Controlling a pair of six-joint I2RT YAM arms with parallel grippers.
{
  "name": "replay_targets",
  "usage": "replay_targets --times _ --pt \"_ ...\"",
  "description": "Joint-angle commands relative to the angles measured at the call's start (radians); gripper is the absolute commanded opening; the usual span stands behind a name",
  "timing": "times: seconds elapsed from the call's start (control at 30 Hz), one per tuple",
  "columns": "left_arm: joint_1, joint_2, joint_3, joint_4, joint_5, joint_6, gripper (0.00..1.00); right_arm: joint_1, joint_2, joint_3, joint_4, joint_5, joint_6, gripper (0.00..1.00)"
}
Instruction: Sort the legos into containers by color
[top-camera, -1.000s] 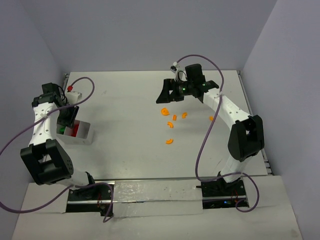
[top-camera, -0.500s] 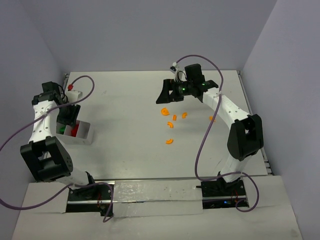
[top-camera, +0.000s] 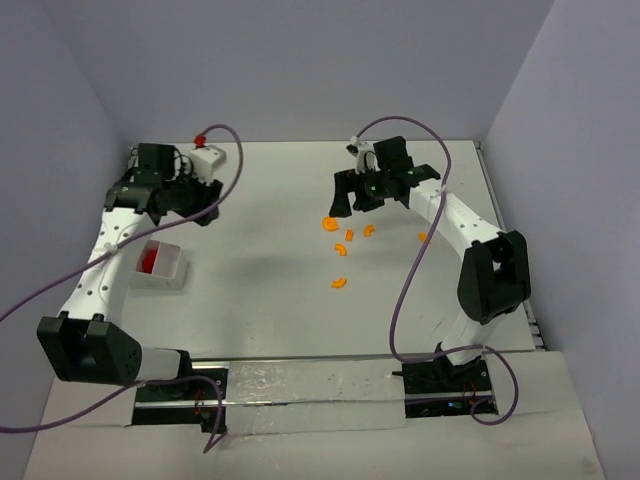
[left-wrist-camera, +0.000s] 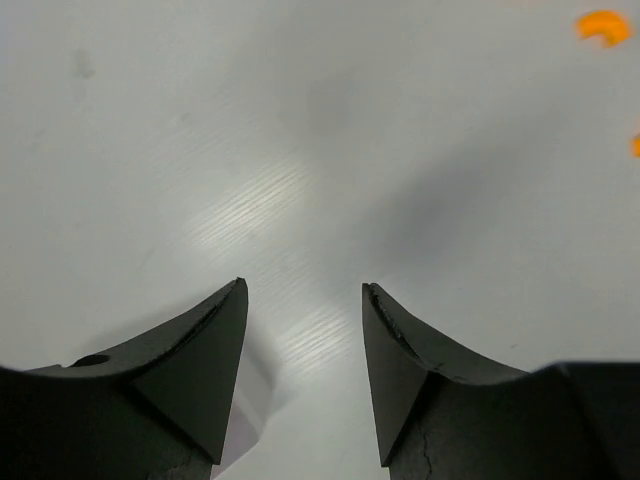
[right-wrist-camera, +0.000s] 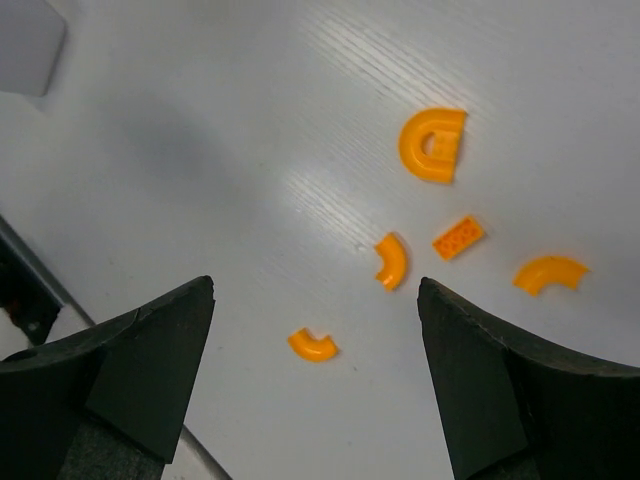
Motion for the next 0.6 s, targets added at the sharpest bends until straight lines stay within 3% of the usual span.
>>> replay_targets --times 0.0,0.13,0.17,0.37,0.57 --pt "-0.12 0.067 -0.049 0.205 0.101 -0.188 0.59 -0.067 -0.065 -0.036 -0.042 0.095 -0.045 0.88" --pt "-0.207 0.183 -0.02 0.384 0.143 -0.384 0.58 -0.12 -0.067 -0.066 -0.053 0.14 -0.045 0.87" --pt "-0.285 0.266 0.01 0.454 0.102 -0.437 0.57 -0.141 -0.068 -0.077 -0.055 0.151 -0.044 0.87" --pt "-0.456 0.55 0.235 0.445 -0.124 -0.582 0.52 -0.22 -0.08 -0.085 -0.069 0.171 -0.044 0.86" --pt "-0.507 0.789 0.4 0.421 -0.176 -0.732 0.44 -0.298 -0.079 -0.109 -0.084 0.239 -0.076 0.85"
